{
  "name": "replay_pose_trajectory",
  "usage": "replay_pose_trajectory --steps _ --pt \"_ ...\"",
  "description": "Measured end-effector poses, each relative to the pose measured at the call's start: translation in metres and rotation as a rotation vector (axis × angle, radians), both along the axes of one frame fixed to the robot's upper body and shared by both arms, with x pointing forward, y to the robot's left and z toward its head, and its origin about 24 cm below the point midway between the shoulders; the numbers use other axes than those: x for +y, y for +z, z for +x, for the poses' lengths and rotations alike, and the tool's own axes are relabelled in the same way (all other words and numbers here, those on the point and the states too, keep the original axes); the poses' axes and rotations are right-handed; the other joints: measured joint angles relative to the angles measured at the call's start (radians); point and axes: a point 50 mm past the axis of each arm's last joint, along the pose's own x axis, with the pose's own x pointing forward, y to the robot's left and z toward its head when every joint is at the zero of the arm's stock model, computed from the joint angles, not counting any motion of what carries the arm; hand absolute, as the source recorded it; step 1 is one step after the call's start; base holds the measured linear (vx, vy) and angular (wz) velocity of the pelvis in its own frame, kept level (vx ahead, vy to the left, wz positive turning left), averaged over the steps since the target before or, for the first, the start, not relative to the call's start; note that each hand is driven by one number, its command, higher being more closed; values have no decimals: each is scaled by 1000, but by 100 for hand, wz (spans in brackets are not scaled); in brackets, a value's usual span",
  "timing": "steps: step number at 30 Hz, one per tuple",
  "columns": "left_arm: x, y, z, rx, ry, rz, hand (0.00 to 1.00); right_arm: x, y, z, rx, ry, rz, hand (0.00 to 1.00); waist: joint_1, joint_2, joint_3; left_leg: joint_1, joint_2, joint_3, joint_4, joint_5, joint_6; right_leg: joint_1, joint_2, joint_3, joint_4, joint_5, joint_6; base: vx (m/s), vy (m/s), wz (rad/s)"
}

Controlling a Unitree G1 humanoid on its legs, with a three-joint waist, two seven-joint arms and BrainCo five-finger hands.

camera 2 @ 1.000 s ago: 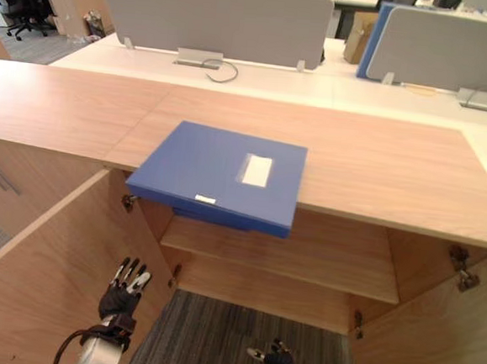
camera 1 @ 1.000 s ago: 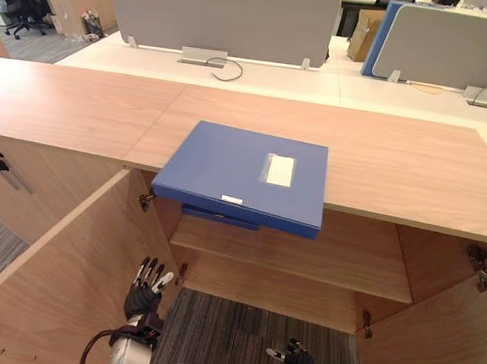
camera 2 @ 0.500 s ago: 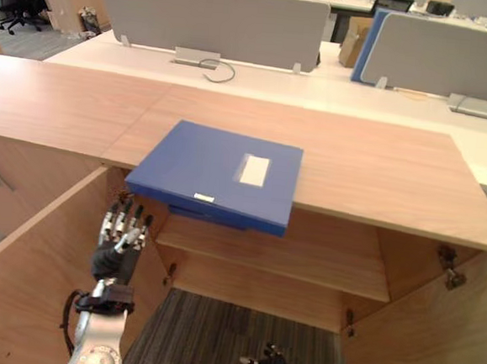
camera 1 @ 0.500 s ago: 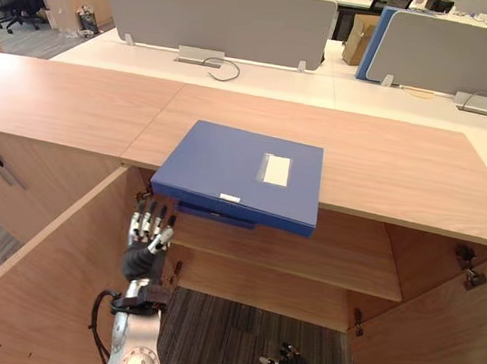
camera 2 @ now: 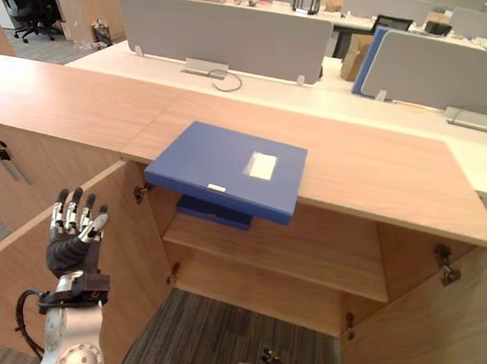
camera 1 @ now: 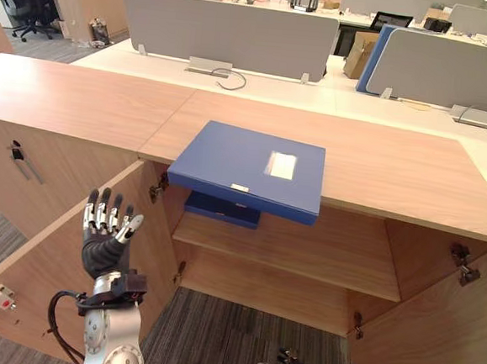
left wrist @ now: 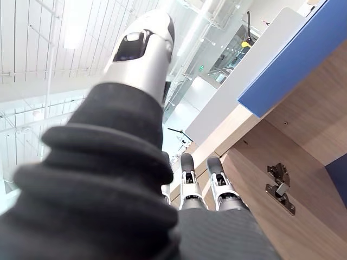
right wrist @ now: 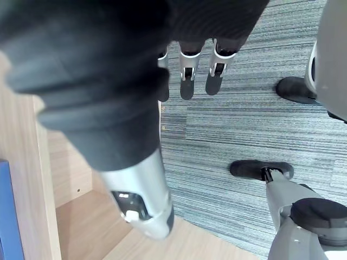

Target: Walk over to the cabinet, pick up the folder, carry it to the office cabinet, place the folder inside the office cabinet, then close the office cabinet door

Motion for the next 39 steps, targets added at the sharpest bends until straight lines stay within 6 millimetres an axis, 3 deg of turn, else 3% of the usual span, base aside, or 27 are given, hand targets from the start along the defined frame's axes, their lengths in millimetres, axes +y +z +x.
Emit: replay_pose_trajectory --steps 2,6,9,15,19,28,35,39 --pt "4 7 -3 5 43 75 0 2 0 0 2 -4 6 0 0 -6 -4 1 -1 -1 -1 4 4 1 0 -1 5 1 0 0 0 0" --pt "13 40 -15 23 293 529 0 10 1 1 -10 15 22 0 -2 -28 -8 1 -1 4 0 5 6 0 -2 2 5 3 4 -1 3 -1" --pt "8 49 -16 14 334 664 0 14 1 1 -12 37 28 0 -3 -33 -11 6 -1 13 -1 0 6 0 -3 13 5 5 7 -14 16 -10" --pt "-17 60 -6 -34 340 900 0 24 4 6 -43 144 37 0 -16 -28 -11 7 15 59 -2 -10 8 -30 3 66 11 8 3 -54 13 -25" --pt "-47 74 11 -165 318 1102 0 27 4 5 -48 181 40 0 -23 -31 -17 -6 25 77 -1 -2 -4 -48 14 90 -2 20 -7 -19 -10 -18" --pt "-67 54 36 -152 229 1327 0 25 2 4 -42 223 18 0 -49 -24 -30 -3 34 106 3 0 -1 -53 22 133 -22 39 -15 4 -10 -14" --pt "-64 23 58 -51 177 1547 0 17 2 7 -47 223 -3 0 -55 7 -40 12 39 118 -3 -1 -5 -58 30 155 -13 42 -17 -68 9 -9" --pt "-59 12 62 -14 164 1639 0 15 2 8 -49 220 -7 0 -64 11 -43 12 39 117 -3 -4 -9 -59 31 157 -14 43 -17 -33 7 -1"
